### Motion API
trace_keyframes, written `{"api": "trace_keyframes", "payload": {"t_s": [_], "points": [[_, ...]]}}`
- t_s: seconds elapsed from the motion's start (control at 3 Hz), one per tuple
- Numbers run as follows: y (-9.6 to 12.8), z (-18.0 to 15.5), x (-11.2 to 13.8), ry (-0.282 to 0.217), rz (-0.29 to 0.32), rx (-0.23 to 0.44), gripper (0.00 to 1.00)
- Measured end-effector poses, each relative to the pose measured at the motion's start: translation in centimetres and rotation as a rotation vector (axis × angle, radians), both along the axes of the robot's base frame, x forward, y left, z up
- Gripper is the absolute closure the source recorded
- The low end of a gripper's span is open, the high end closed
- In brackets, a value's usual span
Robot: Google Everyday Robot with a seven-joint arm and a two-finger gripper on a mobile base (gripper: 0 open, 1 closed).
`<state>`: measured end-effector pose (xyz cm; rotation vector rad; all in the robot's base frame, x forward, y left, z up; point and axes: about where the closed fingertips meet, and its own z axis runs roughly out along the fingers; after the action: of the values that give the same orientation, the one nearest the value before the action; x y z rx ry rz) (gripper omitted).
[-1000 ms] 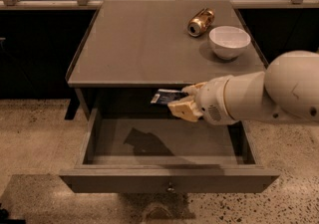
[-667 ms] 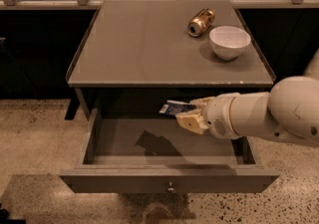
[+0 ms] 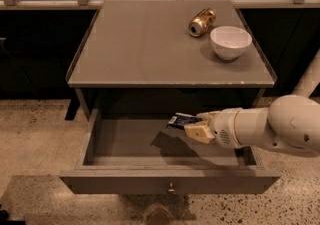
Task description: Place rxbar blueberry into top drawer
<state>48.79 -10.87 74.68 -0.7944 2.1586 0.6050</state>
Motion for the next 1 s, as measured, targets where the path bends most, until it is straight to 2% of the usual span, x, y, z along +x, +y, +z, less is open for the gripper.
{"api": "trace_keyframes", "payload": {"t_s": [1.0], "points": [[-2.4, -7.2, 2.4, 0.147, -0.01, 0.035, 1.0]]}}
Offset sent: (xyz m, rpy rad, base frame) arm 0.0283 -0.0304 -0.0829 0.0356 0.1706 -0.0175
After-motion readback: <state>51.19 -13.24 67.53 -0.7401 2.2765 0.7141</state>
